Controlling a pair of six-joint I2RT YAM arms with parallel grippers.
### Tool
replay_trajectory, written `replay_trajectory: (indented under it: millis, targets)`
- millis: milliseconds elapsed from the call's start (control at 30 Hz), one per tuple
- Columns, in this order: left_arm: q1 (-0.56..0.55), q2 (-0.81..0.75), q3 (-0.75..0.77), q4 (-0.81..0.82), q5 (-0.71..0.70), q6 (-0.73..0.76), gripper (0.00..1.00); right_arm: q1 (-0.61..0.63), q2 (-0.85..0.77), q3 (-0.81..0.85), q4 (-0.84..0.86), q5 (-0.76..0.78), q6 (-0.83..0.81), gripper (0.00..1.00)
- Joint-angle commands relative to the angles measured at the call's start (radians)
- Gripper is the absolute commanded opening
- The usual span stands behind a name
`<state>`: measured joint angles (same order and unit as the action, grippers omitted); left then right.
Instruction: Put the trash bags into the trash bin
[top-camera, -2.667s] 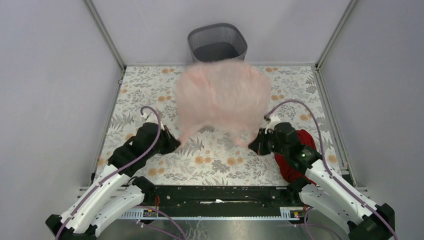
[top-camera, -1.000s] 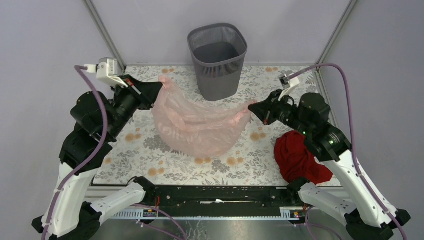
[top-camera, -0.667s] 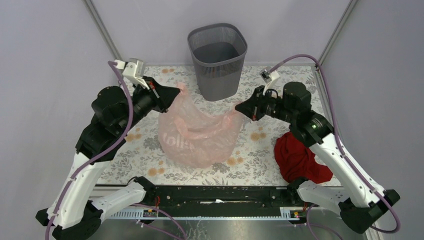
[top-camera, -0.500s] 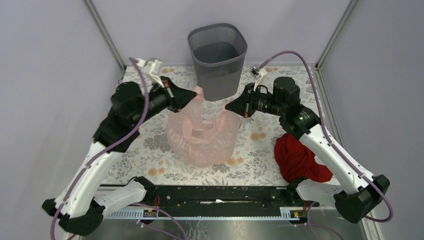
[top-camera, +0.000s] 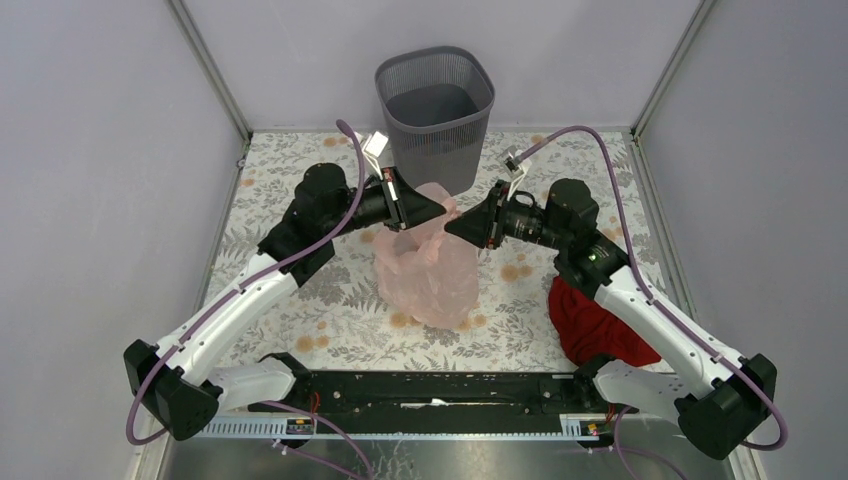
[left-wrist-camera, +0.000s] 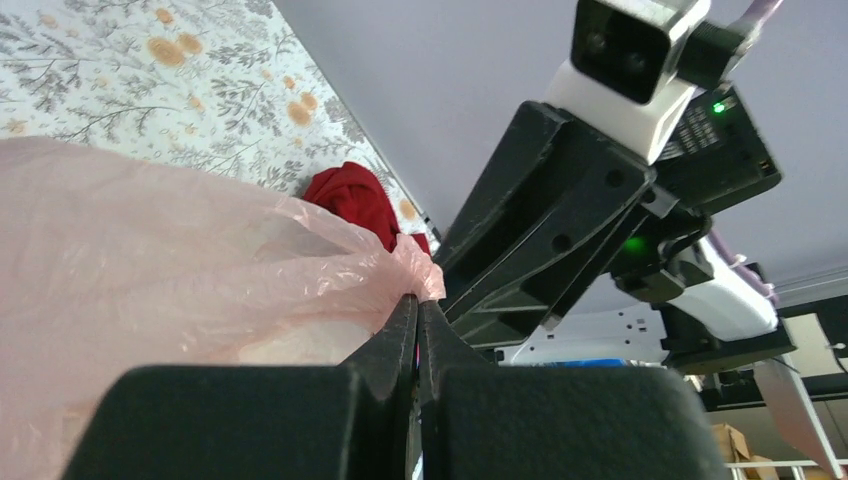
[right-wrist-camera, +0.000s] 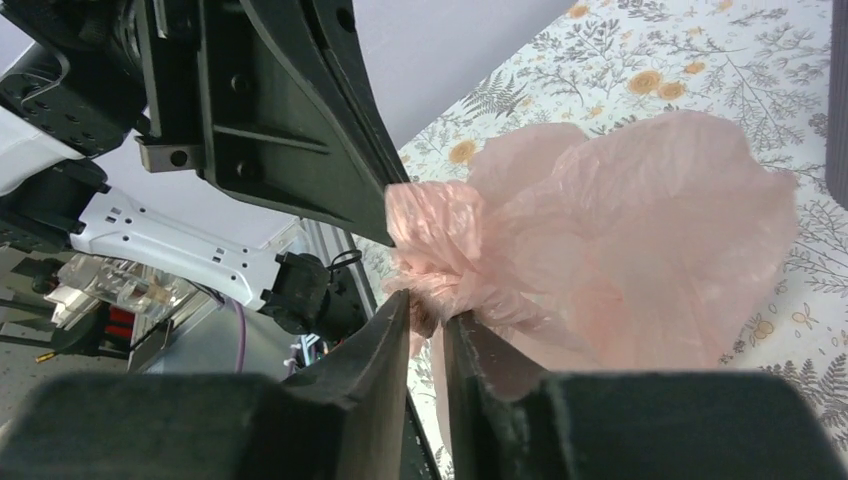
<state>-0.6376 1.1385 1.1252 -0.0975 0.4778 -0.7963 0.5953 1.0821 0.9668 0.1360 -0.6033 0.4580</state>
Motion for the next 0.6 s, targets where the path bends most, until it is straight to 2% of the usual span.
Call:
replay_trajectory:
  millis: [0,133,233,367,567]
  targets:
    - [-0.006,-0.022,0.022,0.114,0.04,-0.043,0.0,0.007,-0.039,-0.006,0.08,0.041,-0.055,0.3]
    - [-0.008,-0.018,0.024,0.114,0.042,-0.05,0.0,0.006,-0.05,0.004,0.048,0.089,-0.089,0.49]
    - [-0.012,-0.007,0.032,0.114,0.05,-0.06,0.0,0.006,-0.054,-0.005,0.078,0.089,-0.091,0.59]
    - [-0.031,0.015,0.047,0.114,0.064,-0.071,0.0,0.007,-0.028,0.012,0.088,0.095,-0.091,0.65]
    - [-0.064,0.045,0.05,0.114,0.071,-0.095,0.0,0.009,-0.023,-0.003,0.132,0.121,-0.088,0.67]
